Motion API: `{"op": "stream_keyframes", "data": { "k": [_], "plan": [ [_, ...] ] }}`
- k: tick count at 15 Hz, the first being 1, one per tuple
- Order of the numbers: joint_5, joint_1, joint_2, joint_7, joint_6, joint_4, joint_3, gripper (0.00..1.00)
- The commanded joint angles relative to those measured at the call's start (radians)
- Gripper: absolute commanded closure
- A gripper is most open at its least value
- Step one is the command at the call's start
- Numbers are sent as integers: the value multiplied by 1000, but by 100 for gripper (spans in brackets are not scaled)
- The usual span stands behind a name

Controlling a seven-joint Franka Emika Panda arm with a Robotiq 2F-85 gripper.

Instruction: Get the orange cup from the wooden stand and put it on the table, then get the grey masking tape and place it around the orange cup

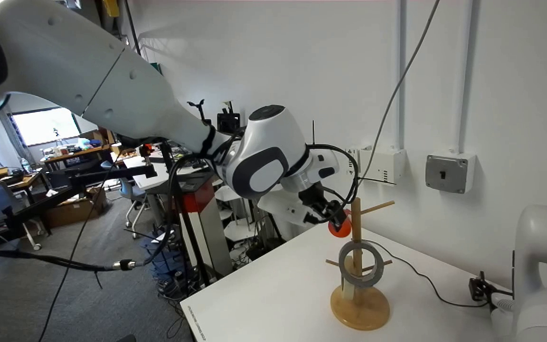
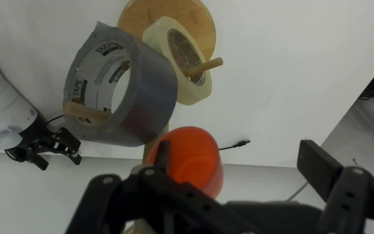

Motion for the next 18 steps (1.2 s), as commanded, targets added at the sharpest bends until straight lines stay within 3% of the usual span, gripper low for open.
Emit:
{"op": "stream_keyframes", "data": {
  "k": [1, 3, 5, 9, 12, 14, 18],
  "plan": [
    [59, -47, 35, -62, 21, 29, 39, 20],
    [77, -59, 40, -74, 18, 33, 50, 37],
    [89, -68, 42, -88, 17, 37, 60, 44],
    [94, -77, 46, -106, 15, 51, 68, 15],
    [98, -84, 53, -112, 15, 64, 72, 11],
    [101, -86, 57, -112, 15, 69, 74, 37],
    [106, -93, 67, -112, 12, 80, 80, 68]
  ]
}}
